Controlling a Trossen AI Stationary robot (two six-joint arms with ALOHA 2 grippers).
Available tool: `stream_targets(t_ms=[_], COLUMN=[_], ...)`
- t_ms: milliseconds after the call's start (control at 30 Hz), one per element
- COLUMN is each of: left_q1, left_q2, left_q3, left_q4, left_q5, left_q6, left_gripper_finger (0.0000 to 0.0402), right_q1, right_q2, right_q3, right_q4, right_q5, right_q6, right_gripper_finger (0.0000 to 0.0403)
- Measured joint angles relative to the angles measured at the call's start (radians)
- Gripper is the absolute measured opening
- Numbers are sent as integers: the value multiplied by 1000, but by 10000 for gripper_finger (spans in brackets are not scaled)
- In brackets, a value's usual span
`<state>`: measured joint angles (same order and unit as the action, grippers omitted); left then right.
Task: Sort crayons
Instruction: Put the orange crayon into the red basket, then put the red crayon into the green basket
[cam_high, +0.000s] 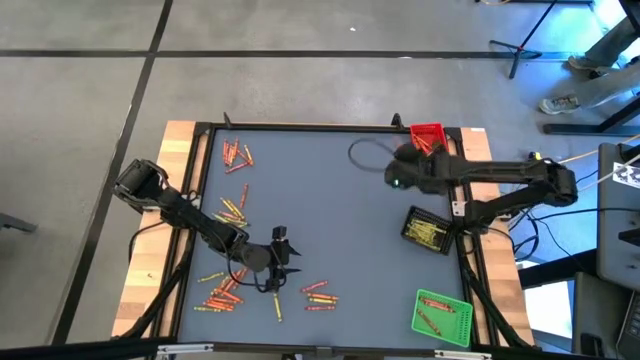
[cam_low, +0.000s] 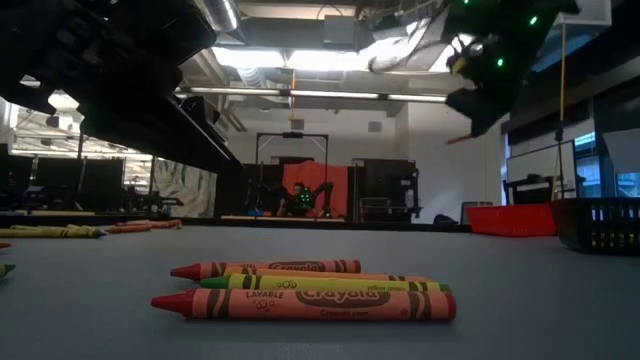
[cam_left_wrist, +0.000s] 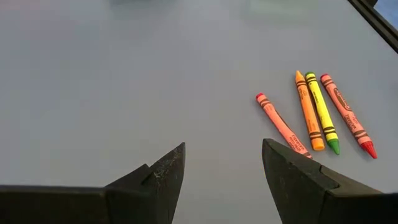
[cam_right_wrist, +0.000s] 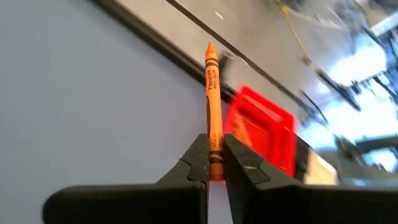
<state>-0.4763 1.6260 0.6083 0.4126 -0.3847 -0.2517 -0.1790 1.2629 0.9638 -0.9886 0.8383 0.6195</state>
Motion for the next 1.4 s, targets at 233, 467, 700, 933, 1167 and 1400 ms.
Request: stream_targets(t_ms=[233, 467, 700, 933, 1167, 1400], left_q1=[0, 0, 0, 1, 0, 2], left_q2=[0, 0, 0, 0, 0, 0], left_q3=[0, 0, 0, 0, 0, 0], left_q4=[0, 0, 0, 0, 0, 0], left_q5=[-1, -26, -43, -43, -20, -25], left_q6=[0, -1, 0, -1, -1, -1], left_gripper_finger=[197, 197, 197, 197, 197, 197], right_q1=[-254, -440, -516, -525, -528, -415], right_q2=[0, 20, 56, 104, 112, 52], right_q3=[-59, -153, -209, -214, -195, -130], right_q4=[29, 199, 333, 347, 306, 235], right_q5=[-24, -180, -198, -201, -294, -247], right_q6=[-35, -74, -74, -75, -162, -206], right_gripper_finger=[24, 24, 24, 54, 137, 154])
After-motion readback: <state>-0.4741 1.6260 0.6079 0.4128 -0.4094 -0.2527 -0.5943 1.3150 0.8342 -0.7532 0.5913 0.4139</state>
